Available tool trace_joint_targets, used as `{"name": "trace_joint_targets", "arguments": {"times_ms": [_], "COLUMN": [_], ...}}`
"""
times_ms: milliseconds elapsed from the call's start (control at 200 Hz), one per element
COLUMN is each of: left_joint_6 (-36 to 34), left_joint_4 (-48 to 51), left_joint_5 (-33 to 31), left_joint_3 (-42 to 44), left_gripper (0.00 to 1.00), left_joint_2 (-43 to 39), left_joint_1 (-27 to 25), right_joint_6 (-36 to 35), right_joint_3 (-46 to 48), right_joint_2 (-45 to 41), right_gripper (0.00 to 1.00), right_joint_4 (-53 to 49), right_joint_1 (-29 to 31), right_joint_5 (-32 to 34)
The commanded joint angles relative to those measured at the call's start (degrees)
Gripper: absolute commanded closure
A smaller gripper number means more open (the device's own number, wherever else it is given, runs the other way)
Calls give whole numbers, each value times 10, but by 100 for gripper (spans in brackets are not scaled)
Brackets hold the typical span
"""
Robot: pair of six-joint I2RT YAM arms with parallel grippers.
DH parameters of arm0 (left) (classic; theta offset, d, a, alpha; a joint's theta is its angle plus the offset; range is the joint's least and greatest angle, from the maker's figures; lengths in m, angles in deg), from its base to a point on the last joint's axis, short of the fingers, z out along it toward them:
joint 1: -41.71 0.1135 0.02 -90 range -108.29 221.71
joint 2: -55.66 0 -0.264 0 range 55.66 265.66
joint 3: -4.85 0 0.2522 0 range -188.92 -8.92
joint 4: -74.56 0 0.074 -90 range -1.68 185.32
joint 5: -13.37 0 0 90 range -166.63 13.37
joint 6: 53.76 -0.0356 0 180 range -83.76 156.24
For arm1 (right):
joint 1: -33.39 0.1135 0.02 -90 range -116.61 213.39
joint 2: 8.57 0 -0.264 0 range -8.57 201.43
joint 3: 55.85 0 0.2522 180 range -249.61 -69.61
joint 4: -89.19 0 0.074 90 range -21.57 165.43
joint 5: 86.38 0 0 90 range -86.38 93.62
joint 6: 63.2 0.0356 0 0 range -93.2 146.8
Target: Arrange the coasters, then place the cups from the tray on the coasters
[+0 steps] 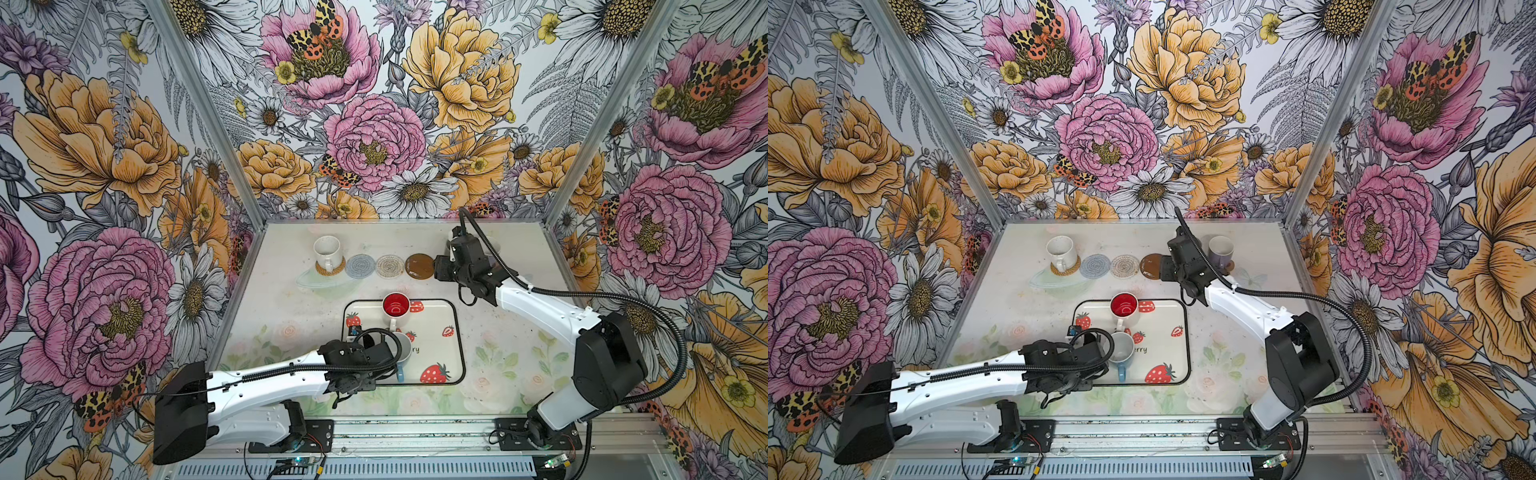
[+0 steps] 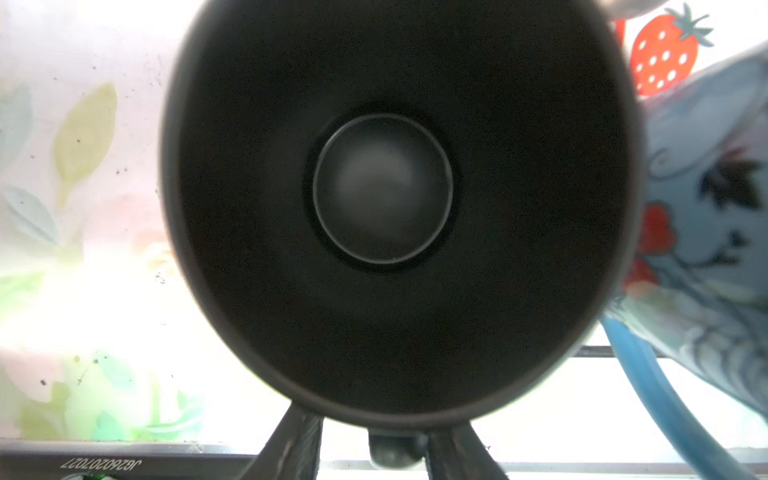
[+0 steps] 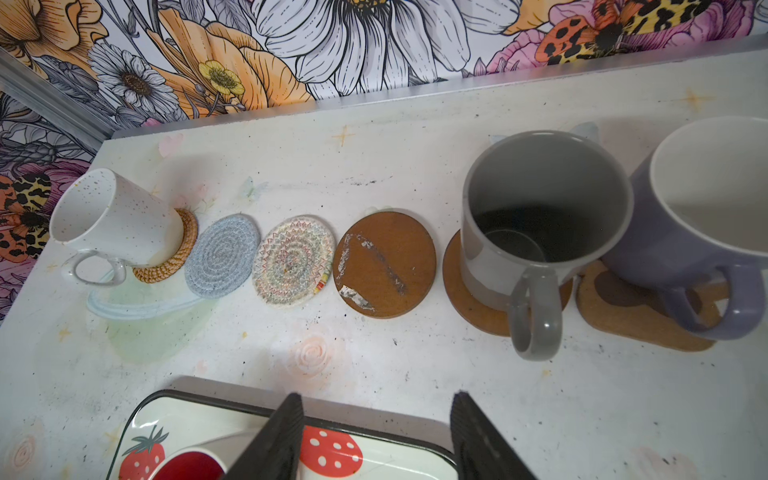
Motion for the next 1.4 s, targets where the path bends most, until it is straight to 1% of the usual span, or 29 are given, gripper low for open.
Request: {"name": "trace_joint_targets", "arguments": {"times_ms": [0,200,530,816,871,936,1056,1211,1396], "left_joint_6": [-16,-35,-53,-57,-56,-56,-56,-52,-47], "left_joint_4": [-5,-9,-45,-53,-54,-54,-53,-50,-45], "left_joint_5": [-17,-19,-9,-10,-10,-10,-8,-2,-13], "left_joint_3": [-13,-17,-16,-16,-15,-16,-17,-22,-34], "left_gripper": [59,59,64,75,78,84,100,100,100], "left_joint_2": [1,8,32,42,43,43,44,41,25], "left_joint_1": [12,28,36,41,40,42,44,48,48], "right_joint_6": [6,6,7,7,7,7,7,7,7], "right_joint_3": [-15,-13,-9,-7,-7,-7,-6,-4,-1], "right_joint_2": [3,1,1,-2,-1,-2,-2,-5,-8], "right_gripper": [41,41,41,41,41,41,41,41,41], "right_joint_4": [16,16,16,16,16,16,16,16,17], "right_joint_1": [-4,-6,-10,-12,-12,-13,-13,-14,-16], "right_joint_5": [-3,-3,-4,-5,-5,-5,-5,-6,-6]}}
